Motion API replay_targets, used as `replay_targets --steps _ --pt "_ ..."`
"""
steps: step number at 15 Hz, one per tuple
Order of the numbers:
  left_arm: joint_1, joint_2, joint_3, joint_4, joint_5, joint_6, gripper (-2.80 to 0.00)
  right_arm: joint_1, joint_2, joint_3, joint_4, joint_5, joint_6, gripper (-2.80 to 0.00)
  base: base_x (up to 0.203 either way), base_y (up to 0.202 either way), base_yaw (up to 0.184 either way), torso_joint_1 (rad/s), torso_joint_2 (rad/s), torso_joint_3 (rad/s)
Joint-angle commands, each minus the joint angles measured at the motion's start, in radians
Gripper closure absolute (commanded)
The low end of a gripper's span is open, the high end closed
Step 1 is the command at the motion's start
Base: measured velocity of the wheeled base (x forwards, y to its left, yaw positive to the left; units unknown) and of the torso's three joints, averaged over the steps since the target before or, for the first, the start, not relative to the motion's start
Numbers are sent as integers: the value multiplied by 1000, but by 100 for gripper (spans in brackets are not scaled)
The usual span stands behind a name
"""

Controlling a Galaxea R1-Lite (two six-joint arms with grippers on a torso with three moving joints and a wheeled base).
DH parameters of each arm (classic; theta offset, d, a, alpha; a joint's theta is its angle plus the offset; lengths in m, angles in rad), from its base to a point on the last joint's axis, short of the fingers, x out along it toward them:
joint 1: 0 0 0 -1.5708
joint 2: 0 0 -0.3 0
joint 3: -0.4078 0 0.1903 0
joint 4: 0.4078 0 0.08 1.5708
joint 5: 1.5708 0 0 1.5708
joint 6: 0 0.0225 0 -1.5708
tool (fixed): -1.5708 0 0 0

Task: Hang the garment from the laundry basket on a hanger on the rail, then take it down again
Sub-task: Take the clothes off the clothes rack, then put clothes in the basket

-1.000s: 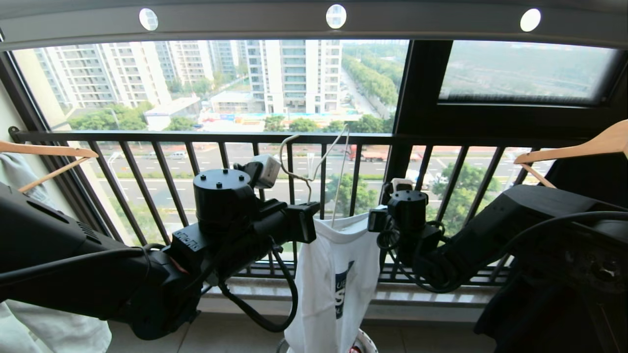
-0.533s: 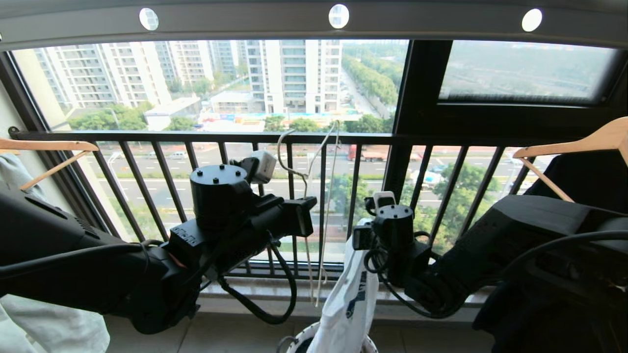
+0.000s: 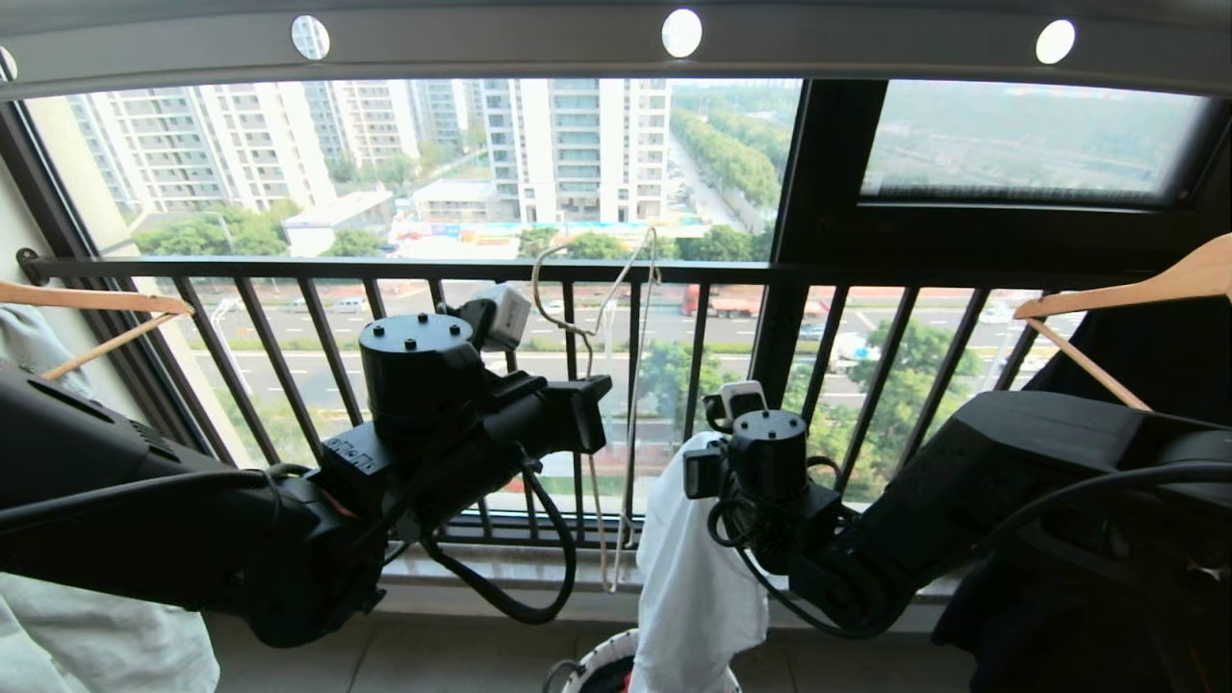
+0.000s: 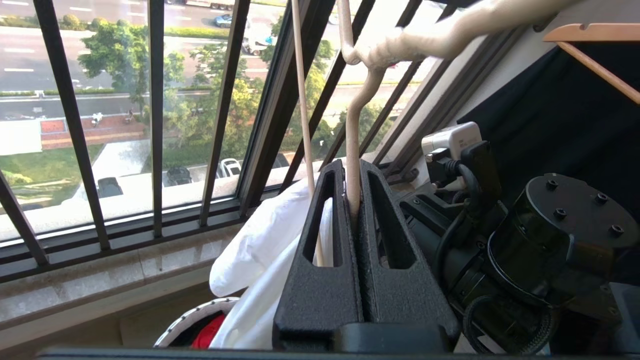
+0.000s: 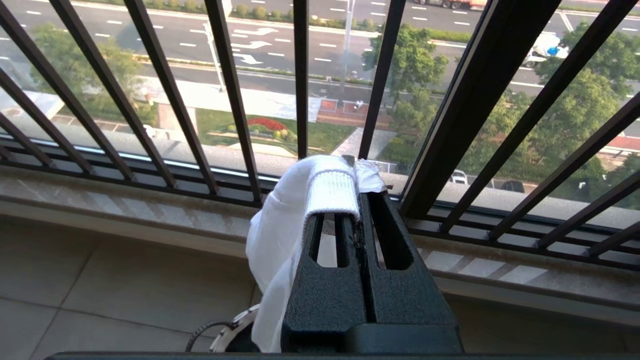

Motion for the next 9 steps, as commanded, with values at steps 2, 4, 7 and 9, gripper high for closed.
replay_targets --steps 2,4,7,9 --pt "29 -36 -7 -6 -2 5 0 -7 31 -34 -4 1 -33 0 0 0 0 0 0 0" --pt "30 -42 -8 -4 -1 26 0 -29 87 -66 -7 6 -104 0 0 0 0 0 0 0" --pt "38 -74 -8 -2 -2 43 0 -69 148 -104 2 99 -168 0 0 0 0 0 0 0" --pt "44 -83 -8 5 -3 46 0 -75 174 -105 16 138 -248 0 0 0 0 0 0 0"
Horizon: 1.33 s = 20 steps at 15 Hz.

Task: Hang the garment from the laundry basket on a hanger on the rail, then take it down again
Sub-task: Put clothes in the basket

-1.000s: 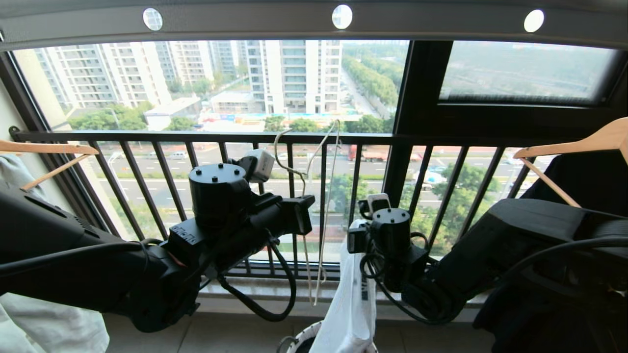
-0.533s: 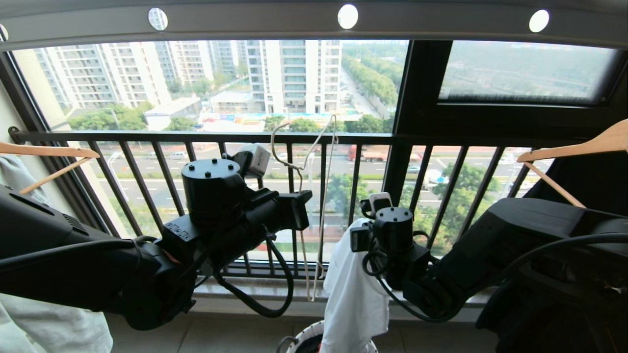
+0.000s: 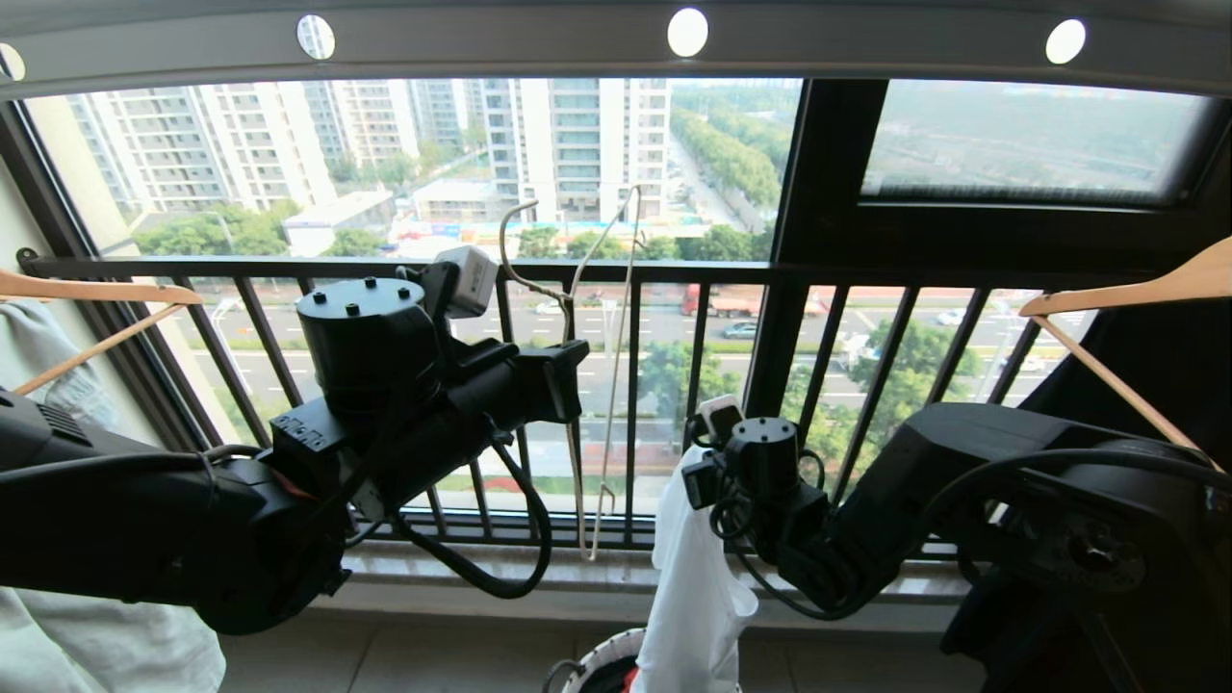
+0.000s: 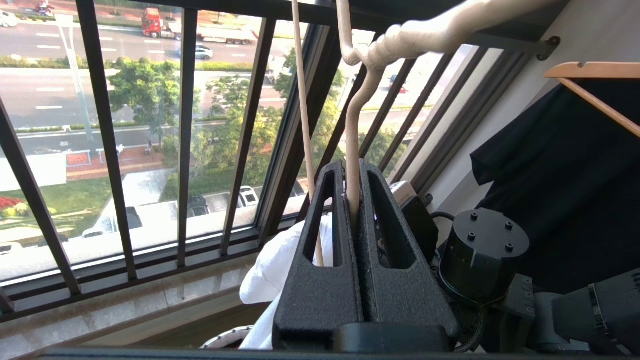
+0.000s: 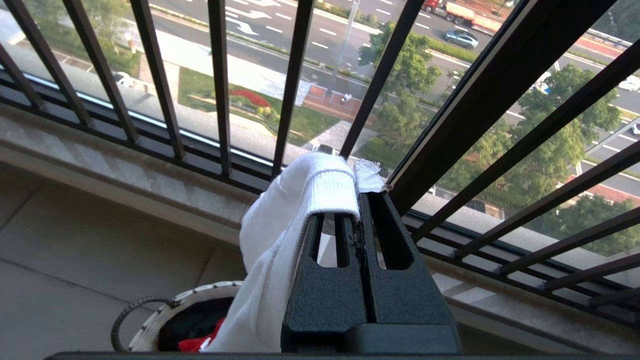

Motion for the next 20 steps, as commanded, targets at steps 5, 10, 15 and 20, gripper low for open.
replay_targets --steps 5,10,15,20 --pt "11 -45 -3 37 -6 13 0 -9 46 -43 257 133 -144 0 0 0 0 0 0 0" --pt "25 -70 -31 132 -7 15 0 -9 34 -152 564 216 -195 0 0 0 0 0 0 0" --pt "32 -81 -37 135 -9 15 0 -7 77 -260 667 246 -217 0 0 0 0 0 0 0" --pt "35 -82 -37 133 -9 15 0 -7 117 -328 700 255 -218 0 0 0 0 0 0 0"
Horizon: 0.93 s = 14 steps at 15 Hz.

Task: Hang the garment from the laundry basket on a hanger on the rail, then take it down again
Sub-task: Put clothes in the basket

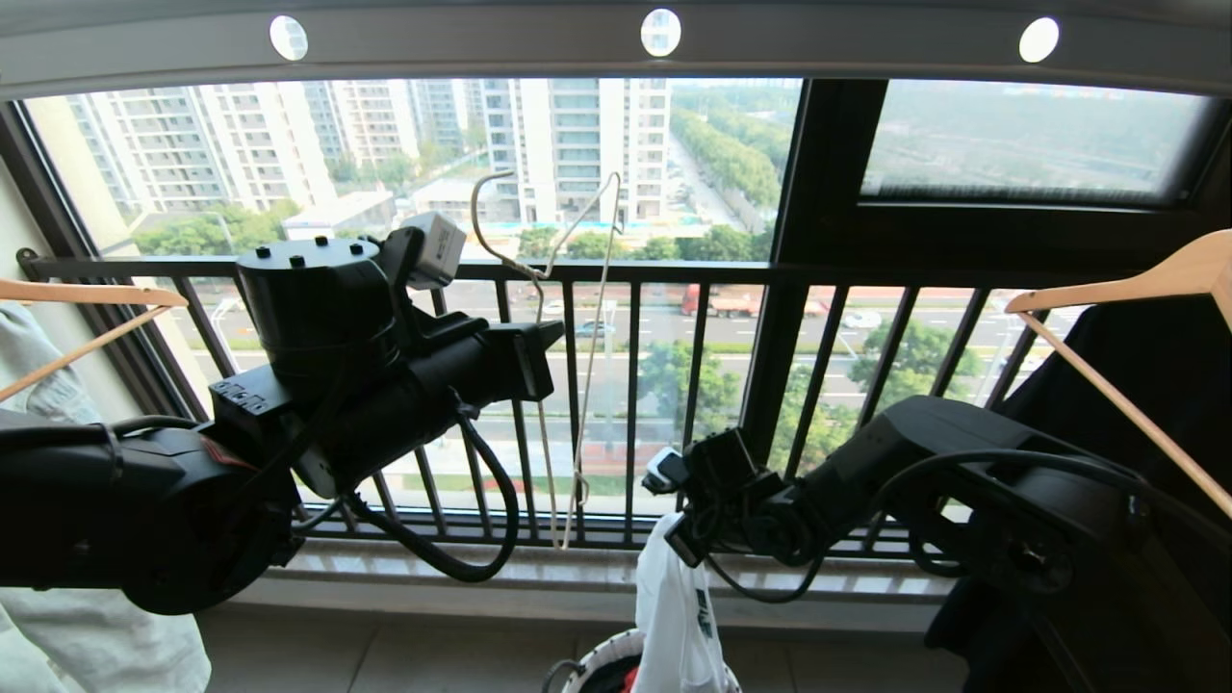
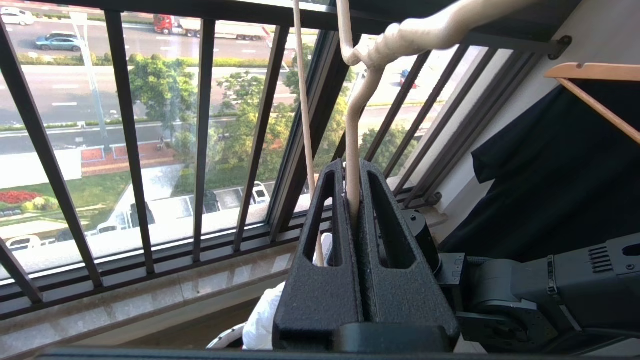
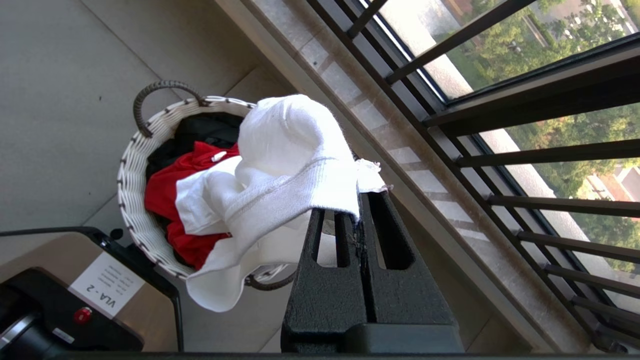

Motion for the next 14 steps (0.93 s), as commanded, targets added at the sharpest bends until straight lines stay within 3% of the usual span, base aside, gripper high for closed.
replay_targets --steps 1,14 --pt "2 0 0 -5 -1 -2 0 0 21 -31 19 0 -3 0 0 0 0 0 0 0" --pt "17 -15 -6 -5 -1 -2 0 5 -8 -30 102 2 -41 0 0 0 0 0 0 0"
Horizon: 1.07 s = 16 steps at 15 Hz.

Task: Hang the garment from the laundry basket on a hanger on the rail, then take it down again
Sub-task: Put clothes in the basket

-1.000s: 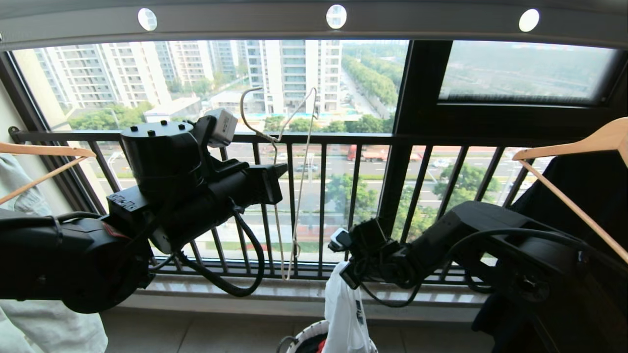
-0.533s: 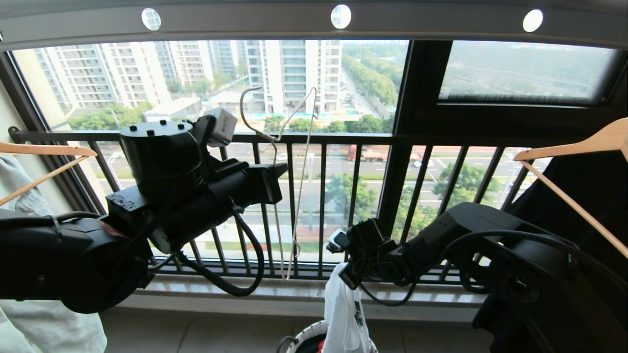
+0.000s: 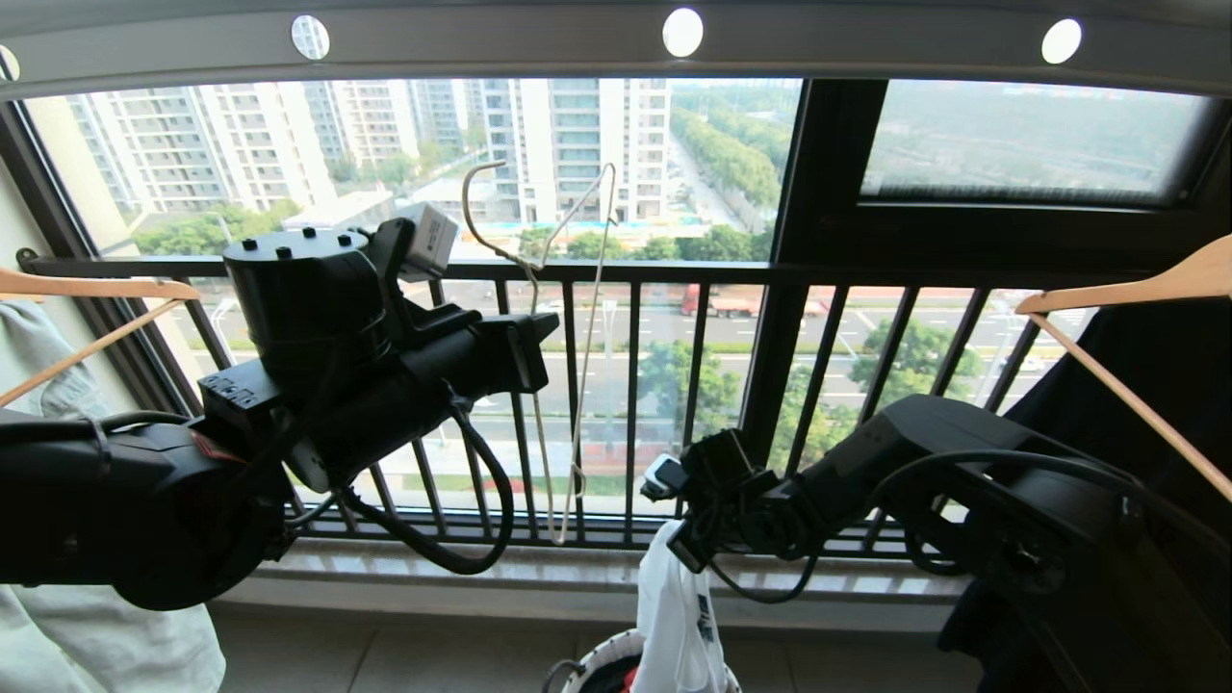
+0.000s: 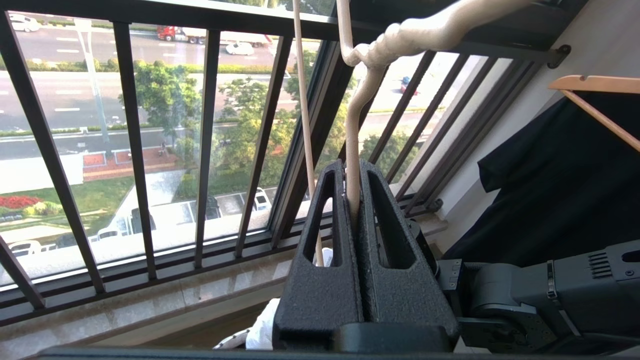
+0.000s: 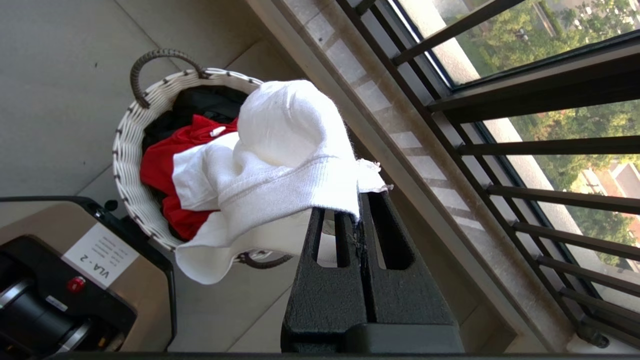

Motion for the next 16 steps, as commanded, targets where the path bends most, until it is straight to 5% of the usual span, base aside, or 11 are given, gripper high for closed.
replay_targets --steps 1,10,16 --pt "2 -7 0 -4 0 -1 0 4 -23 0 54 -1 -8 0 0 0 0 0 0 0" --pt "26 -17 -10 -2 -2 -1 0 5 -15 -296 530 99 -45 0 0 0 0 0 0 0" --pt "31 -21 -13 -1 -2 -1 0 5 43 -423 646 114 -69 0 0 0 0 0 0 0"
